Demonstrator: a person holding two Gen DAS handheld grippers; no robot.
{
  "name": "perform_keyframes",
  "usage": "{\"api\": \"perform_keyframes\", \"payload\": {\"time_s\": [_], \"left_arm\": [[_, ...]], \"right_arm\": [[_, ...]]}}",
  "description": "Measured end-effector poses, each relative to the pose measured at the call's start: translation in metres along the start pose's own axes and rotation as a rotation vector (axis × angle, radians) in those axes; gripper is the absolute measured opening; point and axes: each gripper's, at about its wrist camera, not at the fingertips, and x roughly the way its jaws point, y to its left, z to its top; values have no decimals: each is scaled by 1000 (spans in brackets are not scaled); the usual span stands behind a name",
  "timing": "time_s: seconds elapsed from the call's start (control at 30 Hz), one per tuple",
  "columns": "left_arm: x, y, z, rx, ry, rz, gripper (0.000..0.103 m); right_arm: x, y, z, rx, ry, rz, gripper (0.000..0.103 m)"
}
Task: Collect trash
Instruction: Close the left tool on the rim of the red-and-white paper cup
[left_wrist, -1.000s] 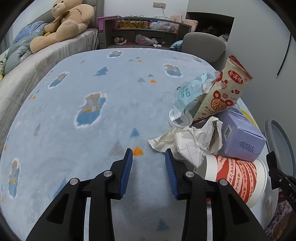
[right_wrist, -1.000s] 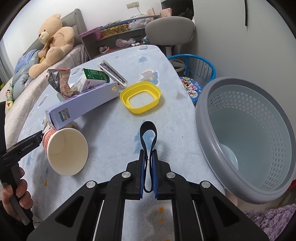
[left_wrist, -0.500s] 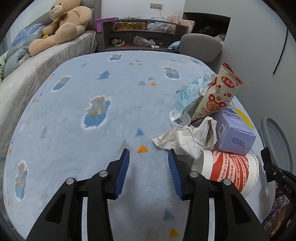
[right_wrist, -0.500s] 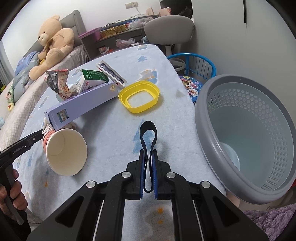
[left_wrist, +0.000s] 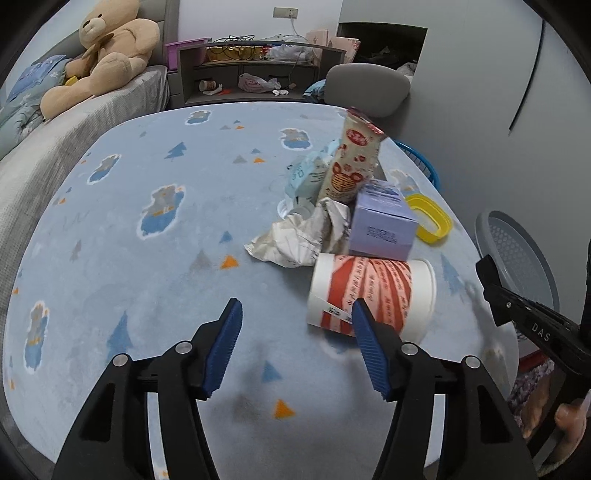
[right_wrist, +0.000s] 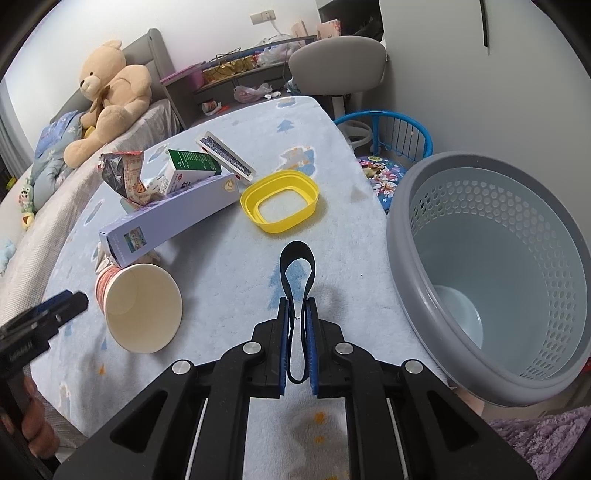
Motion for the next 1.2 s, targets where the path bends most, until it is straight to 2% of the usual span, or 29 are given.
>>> {"api": "perform_keyframes", "payload": {"time_s": [0.23,0.4,0.5,0.7,0.83,0.93,1.03,1.07,1.1,1.2], "left_arm": [[-13,-42,-9,48,-39,-31,62],[-6,-69,-10,86,-52,23,62],[9,-77,-9,90,-41,87,62],[28,-74,-8,57,-36,204,62],[34,-66,-5,23,-30,223,61],[31,-55,-3,-15,-28,205,46],[25,-47,-1,-40,-30,194,26],[24,-44,-1,-46,-26,189,13],[24,-42,0,-49,-19,182,6],[19,-37,-3,-51,-14,177,3]], "right_arm": [[-15,-9,0,22,-37,27,11],[-25,-17,-3,43,-58,46,11],[-29,-21,-4,52,-70,55,11],[-31,-27,-6,70,-73,69,11],[-32,-28,-6,72,-75,74,11],[-31,-27,-5,70,-74,76,11],[-31,-26,-5,67,-75,77,11],[-31,-25,-6,65,-76,77,11],[-31,-25,-6,65,-76,77,11],[-32,-23,-6,61,-78,78,11]]}}
